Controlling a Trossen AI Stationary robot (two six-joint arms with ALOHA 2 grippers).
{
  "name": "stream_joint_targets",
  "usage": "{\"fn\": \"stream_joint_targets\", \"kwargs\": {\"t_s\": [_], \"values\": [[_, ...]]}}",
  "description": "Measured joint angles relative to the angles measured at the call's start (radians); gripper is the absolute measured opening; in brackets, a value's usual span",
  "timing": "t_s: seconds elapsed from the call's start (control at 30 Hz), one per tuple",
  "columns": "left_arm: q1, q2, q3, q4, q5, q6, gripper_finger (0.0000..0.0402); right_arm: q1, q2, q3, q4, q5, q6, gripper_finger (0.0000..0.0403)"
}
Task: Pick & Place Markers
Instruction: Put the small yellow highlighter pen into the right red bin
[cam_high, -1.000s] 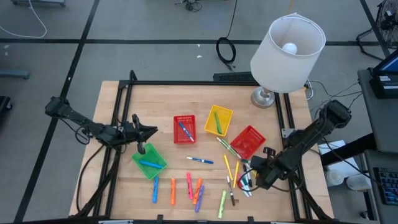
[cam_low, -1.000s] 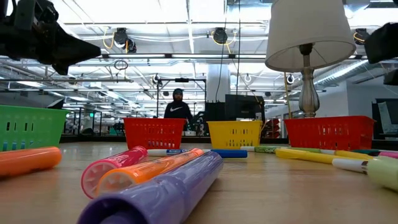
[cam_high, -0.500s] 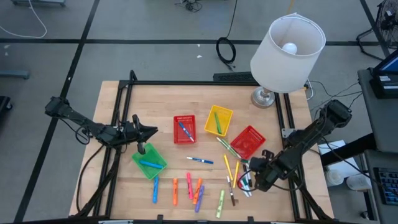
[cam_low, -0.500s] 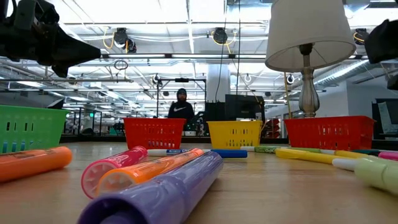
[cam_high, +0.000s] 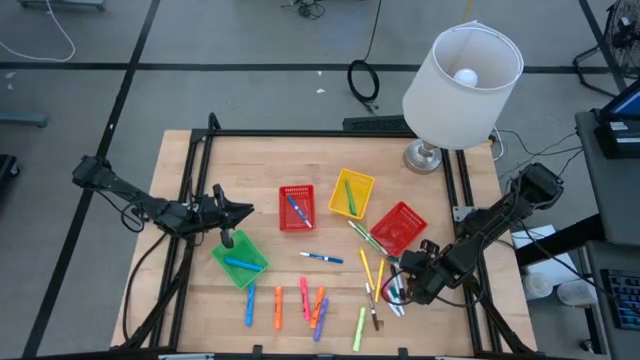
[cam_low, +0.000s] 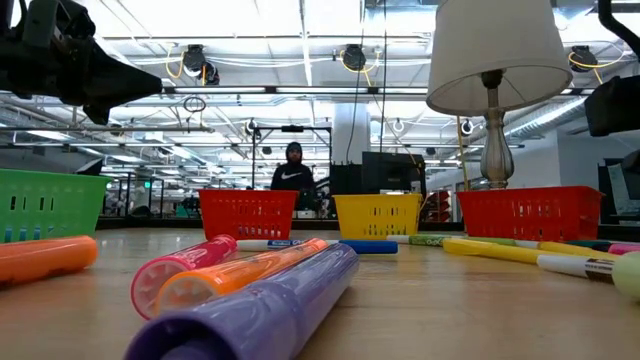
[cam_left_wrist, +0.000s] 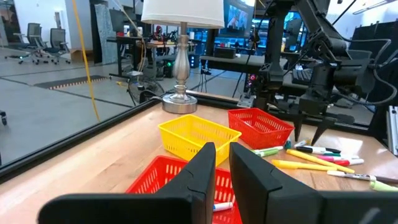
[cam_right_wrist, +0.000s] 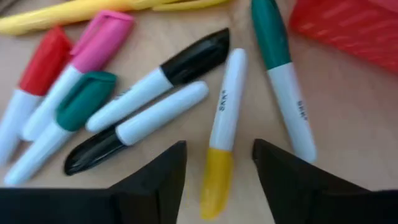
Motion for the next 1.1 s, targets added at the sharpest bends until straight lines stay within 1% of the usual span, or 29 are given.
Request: {"fn": "stream_joint_targets", "kwargs": {"t_s": [0.23, 0.37, 0.57, 0.8, 1.1], "values": [[0.000, 0.000, 0.000, 0.002, 0.000, 0.000, 0.0056, 0.000, 0.069, -0.001, -0.020, 0.009, 0.019, 0.0121], [0.000, 0.000, 0.000, 0.007, 0.000, -0.012, 0.0056, 0.000, 0.072, -0.002, -0.013, 0.022, 0.026, 0.0088], [0.000, 0.000, 0.000, 0.007, 0.000, -0.012, 0.0056, 0.000, 0.073, -0.003, -0.006, 0.043, 0.027, 0.0025], [0.000, 0.000, 0.000, 0.006, 0.000, -0.014, 0.0056, 0.000, 0.062, 0.018, -0.024, 0.046, 0.019, 0.0024], [0.000, 0.000, 0.000, 0.006, 0.000, -0.015, 0.0056, -0.002, 0.000, 0.088, -0.106, 0.100, -0.079, 0.0024]]}}
